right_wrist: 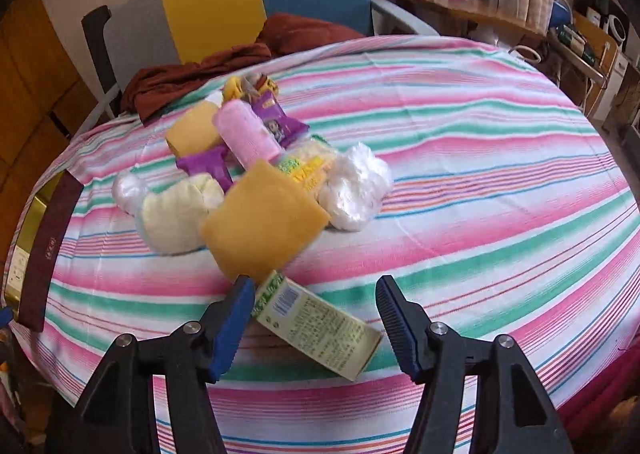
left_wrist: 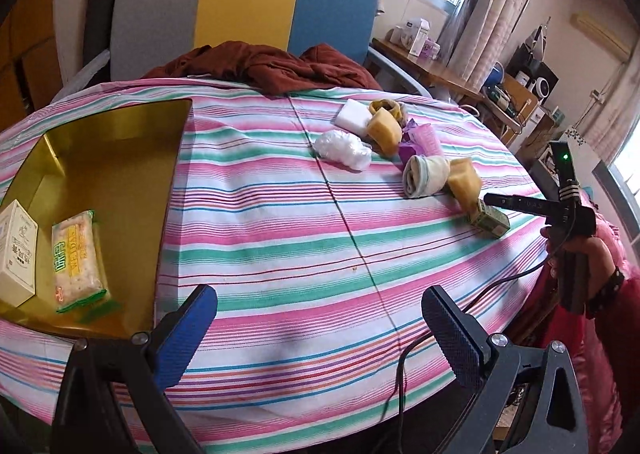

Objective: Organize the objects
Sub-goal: 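Move the right tool to the small green box and grasp it, then grasp the towel roll with the left tool while the right tool holds the green box, then carry the towel roll and green box to the gold tray and release both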

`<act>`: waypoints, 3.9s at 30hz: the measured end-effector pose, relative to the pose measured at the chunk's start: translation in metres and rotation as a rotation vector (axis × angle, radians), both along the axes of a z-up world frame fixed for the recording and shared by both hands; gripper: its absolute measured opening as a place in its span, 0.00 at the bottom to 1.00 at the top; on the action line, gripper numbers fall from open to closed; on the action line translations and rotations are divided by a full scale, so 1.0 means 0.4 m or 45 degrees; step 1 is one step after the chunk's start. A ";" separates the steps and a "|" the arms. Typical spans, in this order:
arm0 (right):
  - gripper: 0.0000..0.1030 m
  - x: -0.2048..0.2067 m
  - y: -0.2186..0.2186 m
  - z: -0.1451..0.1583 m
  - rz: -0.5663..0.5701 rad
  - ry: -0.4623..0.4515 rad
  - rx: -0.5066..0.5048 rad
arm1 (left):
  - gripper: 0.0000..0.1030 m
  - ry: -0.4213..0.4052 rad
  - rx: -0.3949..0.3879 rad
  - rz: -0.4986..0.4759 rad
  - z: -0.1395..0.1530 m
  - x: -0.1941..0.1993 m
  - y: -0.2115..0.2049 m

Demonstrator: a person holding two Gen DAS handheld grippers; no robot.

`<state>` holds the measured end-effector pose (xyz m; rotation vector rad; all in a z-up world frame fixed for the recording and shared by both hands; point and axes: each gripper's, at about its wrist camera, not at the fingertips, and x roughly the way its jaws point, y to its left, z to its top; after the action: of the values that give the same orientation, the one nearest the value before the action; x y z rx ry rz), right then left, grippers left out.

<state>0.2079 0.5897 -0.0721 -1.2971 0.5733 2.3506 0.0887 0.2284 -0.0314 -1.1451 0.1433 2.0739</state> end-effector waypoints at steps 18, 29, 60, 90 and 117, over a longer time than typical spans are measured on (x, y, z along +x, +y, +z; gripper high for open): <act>0.30 0.014 -0.113 -0.042 0.006 0.057 0.009 | 1.00 0.034 -0.064 -0.078 -0.009 0.011 0.085; 0.30 0.095 -0.119 -0.052 -0.207 0.204 -0.053 | 1.00 0.123 -0.099 -0.192 -0.019 0.000 0.244; 0.33 0.109 -0.107 -0.084 -0.297 0.335 -0.169 | 0.47 0.221 -0.114 -0.488 -0.177 -0.057 0.645; 0.31 0.080 -0.232 -0.024 -0.241 0.249 -0.153 | 0.44 0.132 0.067 -0.372 -0.149 -0.020 0.360; 0.31 -0.210 -0.711 0.089 0.373 0.301 -0.271 | 0.44 0.038 0.362 0.223 -0.004 -0.130 -0.223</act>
<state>0.1240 0.3054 -0.0366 -1.2730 0.7689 2.7734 0.0368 0.1392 -0.0329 -0.9813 -0.2391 2.1794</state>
